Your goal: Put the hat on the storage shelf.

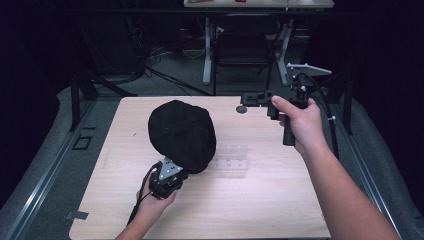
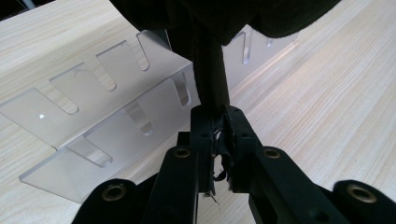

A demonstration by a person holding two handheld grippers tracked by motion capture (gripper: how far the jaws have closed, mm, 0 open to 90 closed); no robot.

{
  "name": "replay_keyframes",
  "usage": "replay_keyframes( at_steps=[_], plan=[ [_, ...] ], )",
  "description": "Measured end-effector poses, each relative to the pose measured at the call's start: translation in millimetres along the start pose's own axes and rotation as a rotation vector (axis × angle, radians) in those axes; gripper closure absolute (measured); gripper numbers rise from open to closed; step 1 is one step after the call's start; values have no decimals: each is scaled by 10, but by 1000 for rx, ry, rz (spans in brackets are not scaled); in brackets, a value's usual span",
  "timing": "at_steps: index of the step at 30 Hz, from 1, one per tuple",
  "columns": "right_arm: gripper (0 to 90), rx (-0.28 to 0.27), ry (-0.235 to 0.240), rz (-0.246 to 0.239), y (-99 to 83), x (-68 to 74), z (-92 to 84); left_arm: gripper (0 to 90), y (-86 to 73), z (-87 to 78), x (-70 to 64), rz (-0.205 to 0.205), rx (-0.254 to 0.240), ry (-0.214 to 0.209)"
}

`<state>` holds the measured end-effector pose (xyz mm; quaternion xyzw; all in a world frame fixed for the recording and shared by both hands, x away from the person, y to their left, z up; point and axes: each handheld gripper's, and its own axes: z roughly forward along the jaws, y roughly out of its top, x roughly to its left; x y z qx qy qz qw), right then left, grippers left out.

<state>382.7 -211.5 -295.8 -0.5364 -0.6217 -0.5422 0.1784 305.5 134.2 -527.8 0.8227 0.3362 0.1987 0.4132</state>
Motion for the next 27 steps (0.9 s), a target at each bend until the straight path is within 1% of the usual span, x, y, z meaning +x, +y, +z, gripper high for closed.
replay_keyframes(
  at_steps=[2, 4, 6, 8, 11, 12, 15, 18, 19, 20, 21, 23, 24, 25, 27],
  plan=[
    [771, -5, -14, -7, -12, -1, -19, 831, -7, -5, 5, -7, 0, -3],
    [770, -4, -19, -11, -24, -9, -38, 819, -11, -16, 6, -10, -2, -3],
    [767, -6, -23, -13, -34, -20, -58, 781, -14, -41, 12, -13, -1, 0],
    [765, -9, -32, -18, -44, -28, -82, 733, -26, -73, 29, -25, 3, -18],
    [761, -8, -37, -17, -65, -54, -116, 672, -53, -131, 46, -37, 6, -18],
    [759, -10, -43, -16, -75, -63, -129, 650, -62, -160, 63, -45, 7, -20],
    [752, -17, -68, -35, -108, -86, -183, 571, -100, -252, 124, -89, -8, -21],
    [741, -26, -94, -56, -149, -101, -249, 519, -146, -349, 197, -130, -10, -13],
    [736, -34, -99, -59, -166, -101, -267, 509, -165, -386, 222, -138, -9, -8],
    [729, -36, -103, -67, -182, -105, -287, 501, -186, -421, 244, -145, -7, -2],
    [719, -32, -117, -81, -198, -107, -307, 490, -209, -453, 262, -156, -10, 7],
    [698, -32, -162, -121, -239, -98, -330, 481, -265, -521, 302, -170, -17, 14],
    [687, -34, -185, -142, -262, -92, -332, 481, -265, -521, 302, -170, -17, 14],
    [676, -26, -203, -164, -284, -87, -338, 481, -324, -579, 341, -182, -16, 27],
    [659, -18, -241, -200, -332, -76, -336, 480, -382, -623, 384, -198, -18, 40]
  ],
)
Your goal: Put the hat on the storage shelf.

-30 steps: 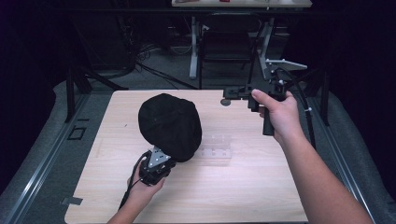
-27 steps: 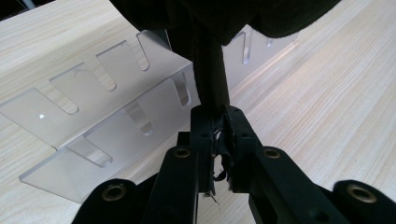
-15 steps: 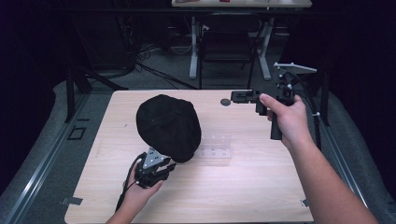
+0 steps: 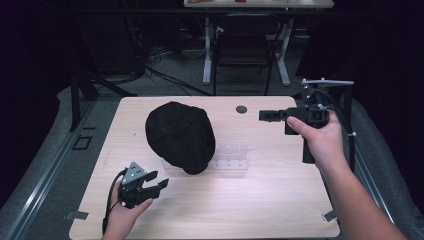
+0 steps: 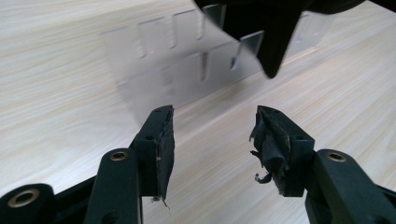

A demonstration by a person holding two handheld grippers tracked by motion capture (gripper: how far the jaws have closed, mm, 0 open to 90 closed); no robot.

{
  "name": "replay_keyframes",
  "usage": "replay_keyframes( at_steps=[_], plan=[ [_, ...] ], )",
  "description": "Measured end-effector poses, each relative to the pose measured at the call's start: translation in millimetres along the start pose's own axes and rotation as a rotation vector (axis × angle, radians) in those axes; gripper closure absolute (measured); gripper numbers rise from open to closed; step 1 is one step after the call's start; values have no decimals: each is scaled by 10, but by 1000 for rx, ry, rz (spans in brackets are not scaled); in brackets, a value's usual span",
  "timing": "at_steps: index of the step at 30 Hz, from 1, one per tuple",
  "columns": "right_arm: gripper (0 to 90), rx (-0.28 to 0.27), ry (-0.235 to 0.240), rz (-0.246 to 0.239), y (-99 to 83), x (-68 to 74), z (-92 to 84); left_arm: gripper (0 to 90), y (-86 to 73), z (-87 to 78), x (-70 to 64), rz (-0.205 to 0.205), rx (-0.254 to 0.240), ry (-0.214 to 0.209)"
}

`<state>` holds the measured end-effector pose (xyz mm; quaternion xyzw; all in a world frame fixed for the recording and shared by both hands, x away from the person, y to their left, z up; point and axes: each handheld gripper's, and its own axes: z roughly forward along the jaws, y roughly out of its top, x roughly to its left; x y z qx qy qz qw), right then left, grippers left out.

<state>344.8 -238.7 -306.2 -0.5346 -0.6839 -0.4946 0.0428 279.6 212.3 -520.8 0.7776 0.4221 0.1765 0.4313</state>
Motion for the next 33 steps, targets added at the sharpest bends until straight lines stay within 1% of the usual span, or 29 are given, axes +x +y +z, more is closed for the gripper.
replay_keyframes(
  at_steps=[1, 2, 4, 5, 6, 7, 9, 11, 12, 13, 14, 15, 16, 17, 18, 19, 20, 21, 22, 23, 24, 25, 26, 27, 29, 30, 31, 32, 33],
  plan=[
    [659, 0, 0, 0, 0, 0, 0, 478, 0, 0, 0, 0, 0, 0],
    [642, -3, -25, -36, -49, 18, 5, 477, -53, -26, 62, -30, -9, 10],
    [632, -1, -17, -43, -100, 6, 16, 474, -103, -31, 129, -63, -14, 15],
    [628, 1, -15, -42, -125, -6, 24, 473, -103, -31, 129, -63, -14, 15],
    [627, 2, -18, -46, -148, -19, 30, 473, -141, -25, 183, -85, -16, 27],
    [627, 8, -44, -60, -171, -25, 37, 473, -150, -31, 209, -87, -10, 32],
    [623, 11, -101, -104, -221, -25, 59, 471, -172, -33, 245, -96, -19, 46],
    [617, 30, -138, -143, -269, -12, 84, 467, -194, -30, 278, -96, -19, 57],
    [613, 27, -148, -162, -297, -4, 99, 467, -205, -23, 287, -103, -19, 58],
    [613, 27, -148, -162, -297, -4, 99, 466, -205, -23, 287, -103, -19, 58],
    [604, 17, -127, -170, -353, -14, 124, 466, -223, -9, 301, -105, -13, 60],
    [604, 30, -127, -173, -374, -28, 133, 466, -228, -3, 305, -101, -9, 62],
    [607, 28, -142, -181, -399, -40, 146, 466, -231, 3, 304, -100, -9, 62],
    [607, 26, -174, -200, -425, -46, 153, 466, -231, 3, 304, -100, -9, 62],
    [606, 21, -197, -220, -452, -49, 163, 466, -234, 9, 301, -92, -7, 62],
    [602, 14, -198, -231, -483, -57, 173, 465, -234, 11, 299, -88, -6, 61],
    [600, 14, -176, -224, -512, -77, 180, 465, -235, 14, 297, -85, -5, 62],
    [600, 26, -167, -212, -538, -91, 192, 464, -238, 16, 294, -86, -3, 60],
    [602, 30, -180, -219, -568, -98, 203, 464, -240, 18, 293, -85, -2, 60],
    [604, 31, -213, -240, -600, -97, 212, 464, -242, 21, 292, -83, -3, 62],
    [601, 20, -230, -258, -641, -95, 225, 464, -246, 25, 290, -84, -5, 65],
    [598, 21, -224, -263, -679, -104, 231, 463, -248, 27, 290, -83, -5, 64],
    [598, 32, -212, -257, -714, -118, 246, 462, -248, 26, 291, -83, -3, 62],
    [601, 40, -217, -259, -749, -131, 259, 462, -248, 26, 291, -83, -3, 62],
    [603, 38, -254, -287, -816, -145, 284, 462, -252, 32, 293, -82, -2, 64],
    [603, 27, -244, -279, -850, -162, 295, 462, -253, 32, 295, -80, -1, 64],
    [603, 39, -234, -271, -875, -184, 307, 462, -255, 35, 295, -80, 0, 63],
    [605, 51, -237, -270, -900, -202, 317, 462, -255, 36, 295, -78, 0, 63],
    [605, 44, -248, -271, -932, -214, 335, 462, -256, 38, 294, -78, 0, 64]
  ],
)
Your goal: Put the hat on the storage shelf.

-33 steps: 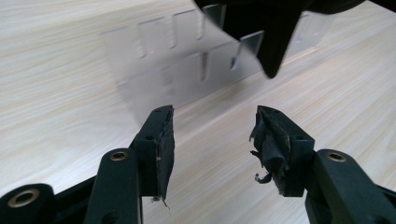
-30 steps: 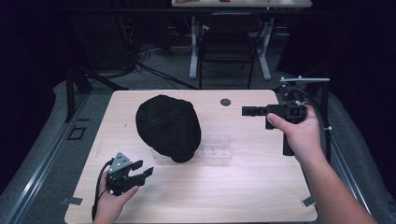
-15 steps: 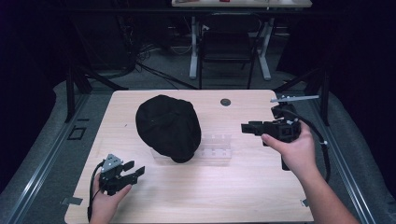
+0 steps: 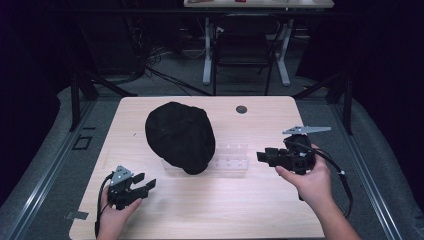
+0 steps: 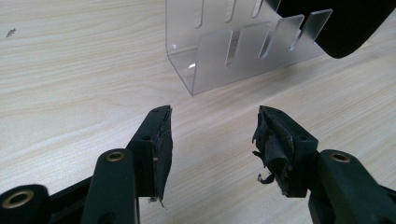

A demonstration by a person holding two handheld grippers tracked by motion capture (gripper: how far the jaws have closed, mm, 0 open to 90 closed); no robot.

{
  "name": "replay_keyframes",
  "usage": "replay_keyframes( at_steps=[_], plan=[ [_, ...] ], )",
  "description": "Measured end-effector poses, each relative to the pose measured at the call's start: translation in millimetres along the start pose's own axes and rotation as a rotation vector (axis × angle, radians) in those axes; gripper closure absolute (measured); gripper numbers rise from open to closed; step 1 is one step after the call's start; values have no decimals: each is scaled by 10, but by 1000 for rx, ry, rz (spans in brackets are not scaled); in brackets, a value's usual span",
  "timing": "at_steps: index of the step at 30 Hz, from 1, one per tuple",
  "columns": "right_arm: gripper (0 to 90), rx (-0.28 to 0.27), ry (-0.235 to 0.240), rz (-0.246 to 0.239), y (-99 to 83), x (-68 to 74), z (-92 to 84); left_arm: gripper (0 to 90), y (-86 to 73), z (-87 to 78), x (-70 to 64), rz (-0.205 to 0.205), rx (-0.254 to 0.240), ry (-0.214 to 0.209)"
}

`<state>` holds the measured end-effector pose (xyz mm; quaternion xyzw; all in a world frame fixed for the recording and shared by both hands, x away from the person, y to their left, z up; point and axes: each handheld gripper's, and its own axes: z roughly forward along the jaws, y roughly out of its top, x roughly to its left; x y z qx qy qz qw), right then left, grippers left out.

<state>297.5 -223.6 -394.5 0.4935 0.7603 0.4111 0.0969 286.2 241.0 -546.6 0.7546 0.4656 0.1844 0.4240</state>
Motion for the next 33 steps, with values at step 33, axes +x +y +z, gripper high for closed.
replay_keyframes(
  at_steps=[33],
  plan=[
    [507, -90, -30, 198, -1149, -525, 458, 461, -16, 49, -112, 63, 2, -25]
  ],
)
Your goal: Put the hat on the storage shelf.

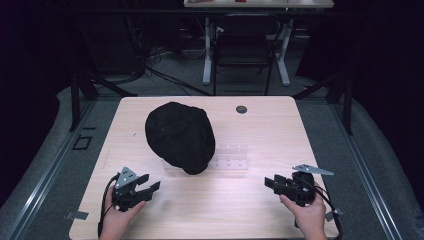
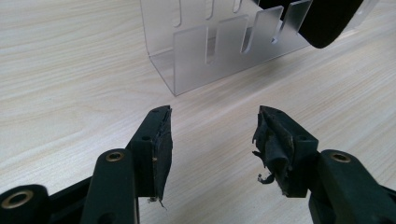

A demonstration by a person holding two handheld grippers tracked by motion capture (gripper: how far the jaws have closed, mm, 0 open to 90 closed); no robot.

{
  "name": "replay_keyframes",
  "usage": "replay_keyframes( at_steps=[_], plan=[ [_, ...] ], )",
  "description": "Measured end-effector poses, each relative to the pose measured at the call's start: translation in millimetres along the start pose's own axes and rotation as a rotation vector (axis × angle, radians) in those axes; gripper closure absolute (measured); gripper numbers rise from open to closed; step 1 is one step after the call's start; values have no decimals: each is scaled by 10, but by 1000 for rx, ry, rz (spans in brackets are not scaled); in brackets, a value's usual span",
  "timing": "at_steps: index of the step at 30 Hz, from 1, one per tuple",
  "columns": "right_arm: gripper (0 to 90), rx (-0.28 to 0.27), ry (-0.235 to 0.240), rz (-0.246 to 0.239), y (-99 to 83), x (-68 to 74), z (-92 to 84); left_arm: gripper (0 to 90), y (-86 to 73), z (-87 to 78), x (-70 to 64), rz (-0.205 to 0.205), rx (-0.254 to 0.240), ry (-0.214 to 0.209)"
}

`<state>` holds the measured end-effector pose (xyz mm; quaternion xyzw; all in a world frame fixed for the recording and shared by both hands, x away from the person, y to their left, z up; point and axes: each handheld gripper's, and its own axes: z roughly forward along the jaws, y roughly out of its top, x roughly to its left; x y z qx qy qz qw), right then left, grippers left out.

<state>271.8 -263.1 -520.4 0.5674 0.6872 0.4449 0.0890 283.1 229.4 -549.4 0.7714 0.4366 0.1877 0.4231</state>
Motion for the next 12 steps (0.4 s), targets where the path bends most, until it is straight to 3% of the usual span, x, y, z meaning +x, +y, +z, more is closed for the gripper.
replay_keyframes(
  at_steps=[3, 9, 12],
  plan=[
    [507, 3, 4, 27, -54, -29, 38, 463, 0, 5, -15, 3, 2, 1],
    [499, -9, -53, -29, -139, -61, 88, 463, 4, 34, -65, 18, -4, 0],
    [492, -22, -29, 11, -160, -117, 77, 460, 15, 50, -88, 21, -6, -6]
  ],
)
